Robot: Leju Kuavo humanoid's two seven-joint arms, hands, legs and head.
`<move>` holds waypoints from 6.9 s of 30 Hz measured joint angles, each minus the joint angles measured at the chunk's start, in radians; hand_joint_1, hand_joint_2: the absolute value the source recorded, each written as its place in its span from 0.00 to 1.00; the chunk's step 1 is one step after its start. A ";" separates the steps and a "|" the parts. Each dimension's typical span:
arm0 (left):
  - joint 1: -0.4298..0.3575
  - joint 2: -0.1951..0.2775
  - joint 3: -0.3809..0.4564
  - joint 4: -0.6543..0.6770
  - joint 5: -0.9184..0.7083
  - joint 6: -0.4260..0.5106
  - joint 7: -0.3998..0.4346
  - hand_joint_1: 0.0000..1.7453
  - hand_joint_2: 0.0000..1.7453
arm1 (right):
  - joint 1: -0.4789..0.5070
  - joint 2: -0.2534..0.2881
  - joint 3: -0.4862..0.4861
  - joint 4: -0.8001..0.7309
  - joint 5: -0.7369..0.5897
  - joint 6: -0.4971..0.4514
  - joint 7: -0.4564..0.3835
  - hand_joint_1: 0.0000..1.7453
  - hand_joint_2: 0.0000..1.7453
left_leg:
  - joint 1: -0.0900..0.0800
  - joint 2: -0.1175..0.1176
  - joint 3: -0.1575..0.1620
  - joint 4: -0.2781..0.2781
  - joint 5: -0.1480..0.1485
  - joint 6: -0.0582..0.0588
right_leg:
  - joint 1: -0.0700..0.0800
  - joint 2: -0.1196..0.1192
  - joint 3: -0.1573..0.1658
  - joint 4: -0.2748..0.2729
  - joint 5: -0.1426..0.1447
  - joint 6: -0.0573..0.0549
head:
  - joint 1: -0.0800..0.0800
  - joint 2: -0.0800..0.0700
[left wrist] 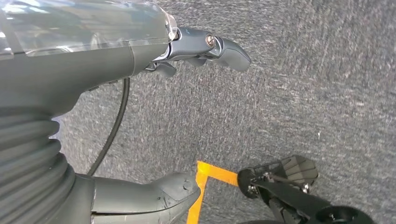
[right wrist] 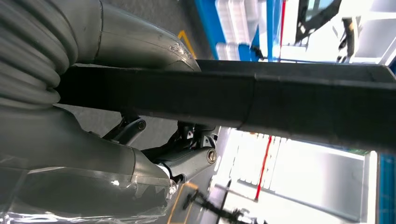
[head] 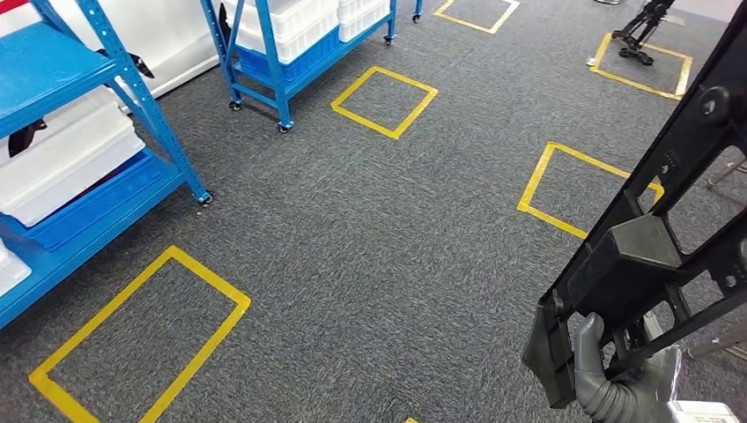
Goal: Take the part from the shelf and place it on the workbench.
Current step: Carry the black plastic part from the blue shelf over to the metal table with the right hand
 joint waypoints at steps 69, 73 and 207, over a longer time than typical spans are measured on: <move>0.002 0.048 -0.033 0.069 0.000 0.048 0.004 0.00 1.00 | -0.056 -0.058 -0.334 0.038 0.476 0.060 0.150 1.00 1.00 | -0.016 0.072 0.008 0.001 -0.010 -0.013 | 0.005 -0.088 0.125 -0.232 0.110 -0.018 | -0.009 0.000; -0.002 0.052 -0.040 0.072 0.000 0.051 0.005 0.00 1.00 | -0.051 -0.058 -0.360 0.044 0.496 0.061 0.159 1.00 1.00 | -0.010 0.061 0.007 0.036 -0.046 -0.034 | 0.000 -0.039 0.130 -0.242 0.118 -0.044 | -0.012 0.000; -0.060 0.097 0.076 0.199 0.009 -0.032 0.099 0.00 1.00 | -0.079 0.045 -0.539 0.239 1.244 0.171 0.367 1.00 1.00 | -0.027 0.024 -0.014 0.009 0.009 0.002 | -0.005 -0.021 0.138 -0.220 0.090 -0.022 | -0.023 0.000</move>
